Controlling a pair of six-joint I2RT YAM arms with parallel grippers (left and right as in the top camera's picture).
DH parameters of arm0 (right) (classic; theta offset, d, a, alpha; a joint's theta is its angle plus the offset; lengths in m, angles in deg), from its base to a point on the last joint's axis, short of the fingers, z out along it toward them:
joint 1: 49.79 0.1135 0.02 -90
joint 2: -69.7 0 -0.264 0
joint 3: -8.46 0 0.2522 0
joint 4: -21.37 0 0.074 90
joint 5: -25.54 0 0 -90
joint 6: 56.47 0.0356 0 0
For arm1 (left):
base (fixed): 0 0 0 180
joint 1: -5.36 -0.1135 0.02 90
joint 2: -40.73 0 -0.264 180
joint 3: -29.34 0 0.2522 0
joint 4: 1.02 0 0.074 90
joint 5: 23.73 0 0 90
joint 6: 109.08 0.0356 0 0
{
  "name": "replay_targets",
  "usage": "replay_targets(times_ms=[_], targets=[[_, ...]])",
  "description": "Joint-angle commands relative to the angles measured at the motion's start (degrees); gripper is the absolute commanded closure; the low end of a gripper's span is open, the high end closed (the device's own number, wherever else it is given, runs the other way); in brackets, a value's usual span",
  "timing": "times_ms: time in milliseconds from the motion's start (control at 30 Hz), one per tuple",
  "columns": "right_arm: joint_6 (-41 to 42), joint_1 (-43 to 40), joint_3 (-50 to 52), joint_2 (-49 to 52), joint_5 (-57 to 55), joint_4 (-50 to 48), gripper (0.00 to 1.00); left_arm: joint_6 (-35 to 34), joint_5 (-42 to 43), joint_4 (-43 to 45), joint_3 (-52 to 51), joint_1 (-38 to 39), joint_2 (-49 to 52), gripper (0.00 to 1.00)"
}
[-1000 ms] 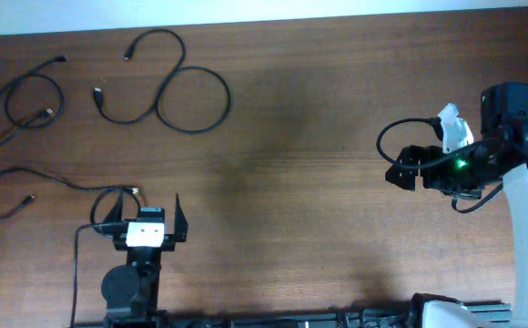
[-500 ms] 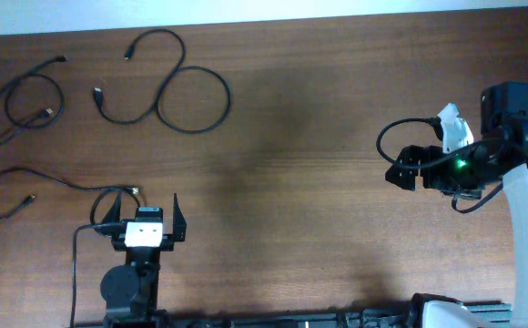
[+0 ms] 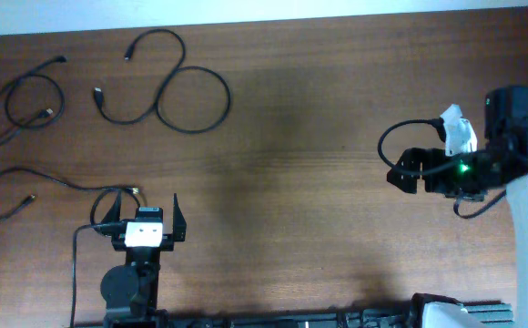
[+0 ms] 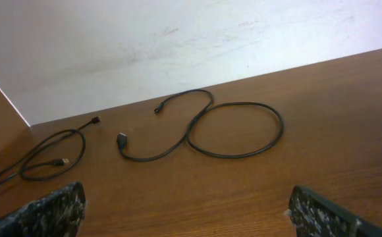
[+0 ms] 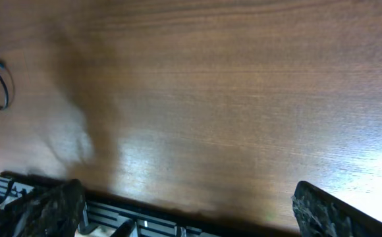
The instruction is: Untangle cables
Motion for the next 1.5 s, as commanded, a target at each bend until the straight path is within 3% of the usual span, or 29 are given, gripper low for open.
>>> replay_targets(times_ms=[0, 200, 533, 667, 833, 1033, 1200, 1467], targets=[[-0.44, 0.39, -0.55, -6.71, -0.07, 0.02, 0.01, -0.76, 0.44, 0.09, -0.46, -0.17, -0.61, 0.01], [-0.44, 10.32, -0.55, -20.87, -0.07, 0.04, 0.01, -0.76, 0.44, 0.09, -0.46, -0.17, -0.61, 0.01], [-0.66, 10.73, -0.55, -36.20, -3.93, -0.11, 0.01, -0.76, 0.44, 0.09, -0.46, -0.17, -0.61, 0.01], [-0.66, 10.73, 0.76, -42.60, -9.18, -6.97, 0.01, -0.76, 0.44, 0.11, -0.46, -0.17, -0.61, 0.01], [-0.66, 10.73, 14.88, -51.21, -10.21, -26.67, 0.01, -0.76, 0.44, 0.09, -0.46, -0.17, -0.61, 0.01], [-0.61, 10.75, 44.02, -65.68, -9.88, -50.42, 0.01, -0.76, 0.44, 0.11, -0.46, -0.17, -0.61, 0.01], [-0.42, 10.73, 58.12, -72.57, -5.88, -61.44, 0.01, -0.76, 0.44, 0.11, -0.46, -0.17, -0.61, 0.01], [-0.46, 10.78, 66.14, -72.57, -5.97, -71.69, 0.01, -0.76, 0.44, 0.11, -0.46, -0.17, -0.61, 0.01]])
